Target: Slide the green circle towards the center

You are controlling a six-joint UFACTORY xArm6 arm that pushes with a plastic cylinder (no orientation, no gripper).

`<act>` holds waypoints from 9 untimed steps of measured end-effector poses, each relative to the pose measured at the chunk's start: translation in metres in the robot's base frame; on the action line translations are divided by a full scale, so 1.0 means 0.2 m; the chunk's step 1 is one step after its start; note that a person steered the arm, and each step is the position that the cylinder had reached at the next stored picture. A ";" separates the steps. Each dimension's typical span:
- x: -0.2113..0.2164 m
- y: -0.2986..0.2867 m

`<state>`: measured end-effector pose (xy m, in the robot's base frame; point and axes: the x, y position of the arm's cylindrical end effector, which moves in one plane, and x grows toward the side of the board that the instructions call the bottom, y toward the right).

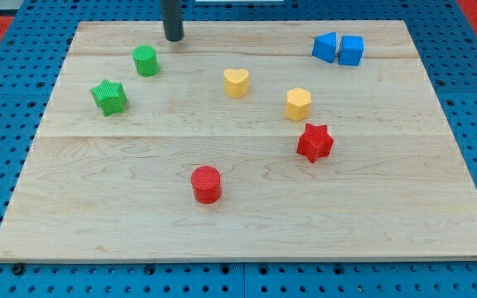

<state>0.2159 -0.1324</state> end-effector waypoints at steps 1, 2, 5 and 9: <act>0.05 -0.12; 0.16 -0.14; 0.55 -0.13; 0.53 -0.19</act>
